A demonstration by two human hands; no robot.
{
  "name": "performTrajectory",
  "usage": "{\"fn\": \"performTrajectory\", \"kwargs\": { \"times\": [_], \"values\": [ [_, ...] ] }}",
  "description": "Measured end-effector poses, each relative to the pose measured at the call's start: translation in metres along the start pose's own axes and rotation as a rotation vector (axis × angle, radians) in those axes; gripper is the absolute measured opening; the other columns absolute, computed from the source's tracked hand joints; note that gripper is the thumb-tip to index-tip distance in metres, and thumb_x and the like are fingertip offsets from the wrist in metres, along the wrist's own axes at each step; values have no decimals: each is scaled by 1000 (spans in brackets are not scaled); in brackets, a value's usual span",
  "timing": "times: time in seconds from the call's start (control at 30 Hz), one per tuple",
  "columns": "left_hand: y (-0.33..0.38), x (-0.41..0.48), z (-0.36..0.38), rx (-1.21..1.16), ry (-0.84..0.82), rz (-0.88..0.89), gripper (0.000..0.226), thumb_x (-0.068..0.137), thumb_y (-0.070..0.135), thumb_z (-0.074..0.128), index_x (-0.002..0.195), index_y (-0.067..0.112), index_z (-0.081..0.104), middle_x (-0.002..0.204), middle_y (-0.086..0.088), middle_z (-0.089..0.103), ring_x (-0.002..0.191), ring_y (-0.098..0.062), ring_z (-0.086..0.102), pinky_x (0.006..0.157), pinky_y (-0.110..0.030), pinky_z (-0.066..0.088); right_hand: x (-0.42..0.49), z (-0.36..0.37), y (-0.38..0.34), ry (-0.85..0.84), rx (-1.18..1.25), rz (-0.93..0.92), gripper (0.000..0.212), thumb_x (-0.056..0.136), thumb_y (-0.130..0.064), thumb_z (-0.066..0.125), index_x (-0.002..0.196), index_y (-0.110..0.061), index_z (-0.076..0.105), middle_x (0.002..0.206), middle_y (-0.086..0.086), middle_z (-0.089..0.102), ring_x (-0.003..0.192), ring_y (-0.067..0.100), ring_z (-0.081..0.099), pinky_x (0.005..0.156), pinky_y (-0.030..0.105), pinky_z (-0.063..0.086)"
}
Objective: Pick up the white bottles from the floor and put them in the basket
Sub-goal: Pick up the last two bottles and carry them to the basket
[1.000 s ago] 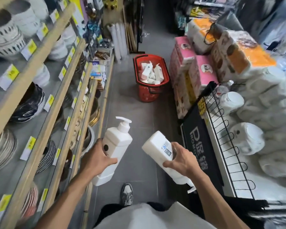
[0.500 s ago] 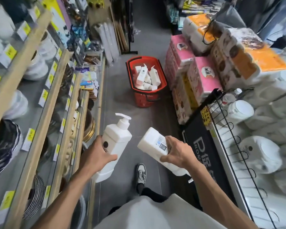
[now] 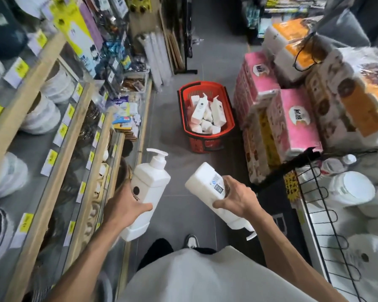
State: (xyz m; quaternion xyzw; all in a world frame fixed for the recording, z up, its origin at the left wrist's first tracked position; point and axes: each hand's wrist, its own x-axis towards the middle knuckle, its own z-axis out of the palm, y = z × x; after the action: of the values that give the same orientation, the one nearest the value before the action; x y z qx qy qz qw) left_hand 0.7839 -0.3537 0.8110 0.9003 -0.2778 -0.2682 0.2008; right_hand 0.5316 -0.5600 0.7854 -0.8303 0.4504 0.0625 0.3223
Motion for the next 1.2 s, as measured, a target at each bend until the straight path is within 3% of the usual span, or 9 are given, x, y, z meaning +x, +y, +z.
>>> {"fn": "performTrajectory", "kwargs": {
  "times": [0.1, 0.2, 0.4, 0.5, 0.67, 0.87, 1.07, 1.2],
  "values": [
    [9, 24, -1, -8, -13, -25, 64, 60, 32, 88, 109, 28, 46, 90, 8, 64, 78, -19, 62, 68, -31, 46, 30, -13, -3, 0, -24, -14, 64, 63, -51, 79, 117, -32, 51, 100, -14, 62, 87, 18, 60, 72, 33, 42],
    [20, 45, -4, 21, -28, -27, 64, 63, 31, 88, 110, 24, 46, 88, 9, 61, 77, -21, 61, 63, -30, 40, 57, -23, -5, -11, -34, -3, 65, 61, -53, 78, 116, -32, 50, 103, -13, 62, 92, 21, 62, 76, 35, 44],
    [31, 103, -9, 3, -80, -21, 68, 53, 42, 85, 108, 30, 47, 92, 11, 65, 80, -19, 63, 73, -35, 52, 104, -37, -7, -6, -7, 58, 60, 59, -55, 77, 107, -38, 45, 96, -15, 62, 87, 19, 62, 78, 36, 50],
    [38, 142, -15, -1, -108, -6, 65, 55, 38, 87, 106, 27, 48, 93, 8, 65, 80, -20, 63, 74, -36, 52, 129, -45, -14, -6, -19, 90, 57, 60, -55, 77, 103, -37, 44, 91, -15, 59, 84, 19, 60, 75, 36, 48],
    [49, 206, -33, -47, -161, 8, 70, 52, 40, 84, 110, 27, 48, 92, 8, 65, 78, -19, 64, 74, -36, 54, 171, -61, -35, -19, -23, 140, 67, 61, -56, 77, 117, -34, 49, 96, -15, 61, 87, 14, 61, 80, 37, 52],
    [68, 286, -61, -18, -174, 59, 67, 55, 38, 87, 108, 27, 47, 92, 6, 66, 77, -19, 62, 68, -32, 47, 233, -79, -67, 24, -19, 165, 58, 61, -56, 77, 107, -33, 49, 89, -15, 60, 81, 11, 61, 71, 34, 50],
    [96, 366, -79, 30, -203, 109, 74, 39, 52, 76, 103, 30, 44, 90, 10, 63, 80, -22, 64, 77, -44, 55, 290, -92, -76, 62, 10, 175, 67, 61, -57, 74, 119, -37, 49, 94, -16, 62, 85, 11, 62, 76, 36, 54],
    [127, 405, -81, 49, -196, 149, 70, 41, 50, 77, 99, 29, 44, 86, 9, 63, 79, -26, 64, 74, -40, 52, 322, -104, -73, 61, -9, 182, 56, 61, -57, 75, 102, -38, 41, 83, -17, 52, 76, 12, 54, 62, 29, 38]
  ]
}}
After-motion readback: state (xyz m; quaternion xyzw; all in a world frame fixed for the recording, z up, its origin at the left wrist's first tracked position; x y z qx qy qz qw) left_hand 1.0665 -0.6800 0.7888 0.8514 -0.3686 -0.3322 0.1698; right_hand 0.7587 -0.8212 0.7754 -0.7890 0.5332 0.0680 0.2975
